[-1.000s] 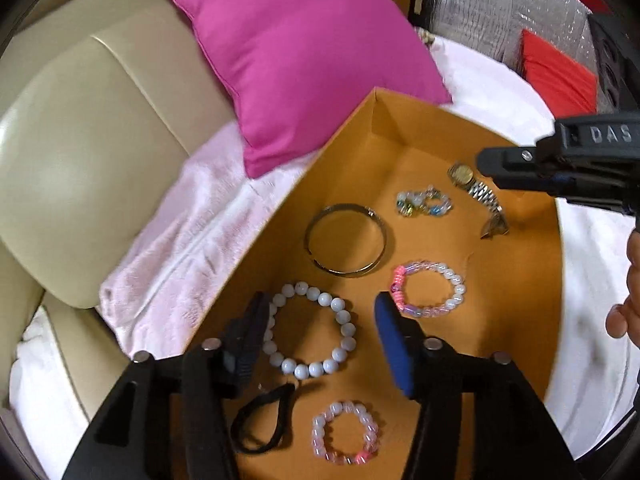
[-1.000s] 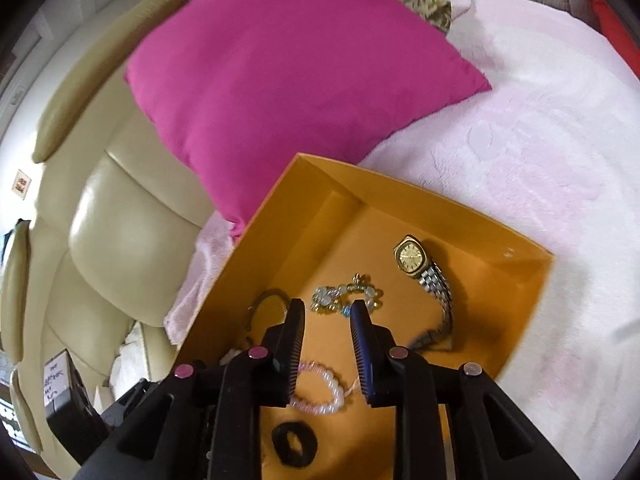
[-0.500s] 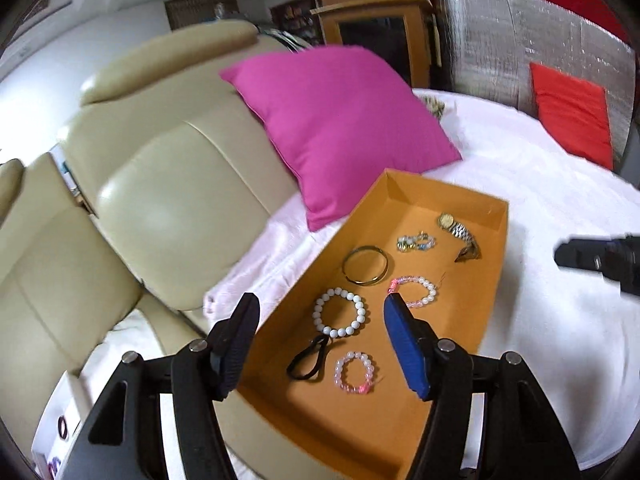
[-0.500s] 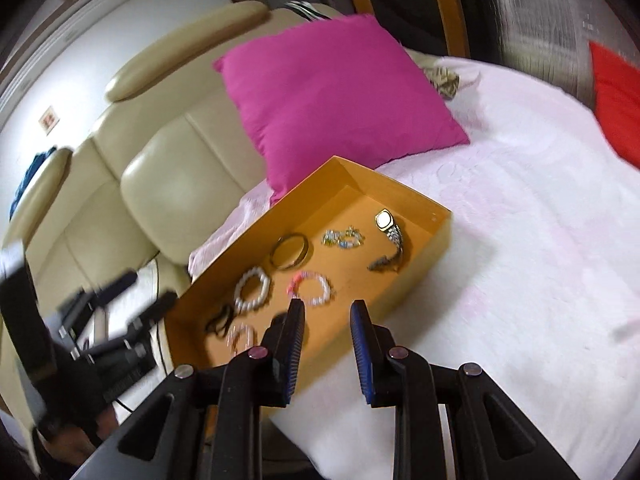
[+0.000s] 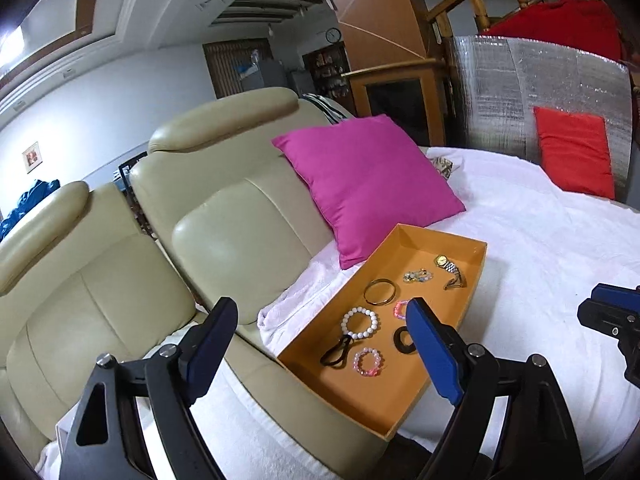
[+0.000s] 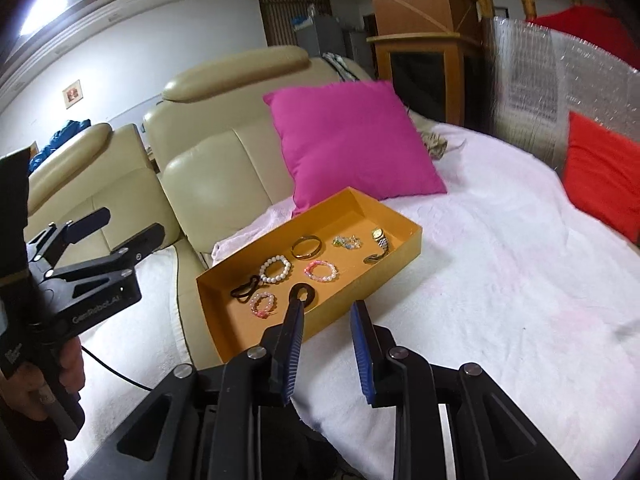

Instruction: Organize jewelry

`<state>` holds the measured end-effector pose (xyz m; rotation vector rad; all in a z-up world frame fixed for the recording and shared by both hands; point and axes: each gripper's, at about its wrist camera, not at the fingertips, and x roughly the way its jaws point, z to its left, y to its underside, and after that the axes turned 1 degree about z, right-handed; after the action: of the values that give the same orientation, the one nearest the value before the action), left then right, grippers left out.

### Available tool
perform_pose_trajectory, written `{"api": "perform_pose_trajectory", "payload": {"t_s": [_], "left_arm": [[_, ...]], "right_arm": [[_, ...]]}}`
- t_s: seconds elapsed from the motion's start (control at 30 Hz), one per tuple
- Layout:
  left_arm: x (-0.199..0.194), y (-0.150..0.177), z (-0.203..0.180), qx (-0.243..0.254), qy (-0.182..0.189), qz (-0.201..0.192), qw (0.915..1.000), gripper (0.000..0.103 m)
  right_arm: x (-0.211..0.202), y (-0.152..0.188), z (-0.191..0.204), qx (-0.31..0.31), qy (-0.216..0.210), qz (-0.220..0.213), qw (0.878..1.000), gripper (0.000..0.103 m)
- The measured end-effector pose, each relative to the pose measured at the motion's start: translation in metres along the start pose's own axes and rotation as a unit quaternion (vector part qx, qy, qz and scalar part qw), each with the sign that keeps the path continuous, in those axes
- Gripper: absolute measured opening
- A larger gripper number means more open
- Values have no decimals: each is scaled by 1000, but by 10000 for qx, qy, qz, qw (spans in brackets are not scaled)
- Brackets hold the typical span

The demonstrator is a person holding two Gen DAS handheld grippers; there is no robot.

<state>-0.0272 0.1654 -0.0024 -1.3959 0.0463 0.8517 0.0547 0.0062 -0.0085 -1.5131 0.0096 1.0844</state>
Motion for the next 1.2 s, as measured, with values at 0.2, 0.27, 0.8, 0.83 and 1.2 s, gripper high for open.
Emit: {"api": "perform_pose_trajectory", "payload": {"t_s": [0.2, 0.27, 0.8, 0.83, 1.2], "left_arm": [[-31, 11, 3, 18, -32, 29, 10000, 86], [-41, 14, 4, 64, -60, 1, 10000, 86], [-84, 17, 31, -75, -139, -313, 9994, 87], [-85, 16, 32, -83, -141, -324, 9993, 87], [-78, 18, 40, -133, -200, -250, 9994, 87]], "right_arm": [[-30, 12, 24, -43, 236, -320, 9992, 65], [-37, 15, 33, -15, 324, -351, 9989, 65], [-61, 27, 77, 38, 592, -378, 9975, 65], [-62, 26, 78, 23, 604, -380, 9974, 65], [-53, 24, 77, 156, 632, -290, 9975, 65]]}}
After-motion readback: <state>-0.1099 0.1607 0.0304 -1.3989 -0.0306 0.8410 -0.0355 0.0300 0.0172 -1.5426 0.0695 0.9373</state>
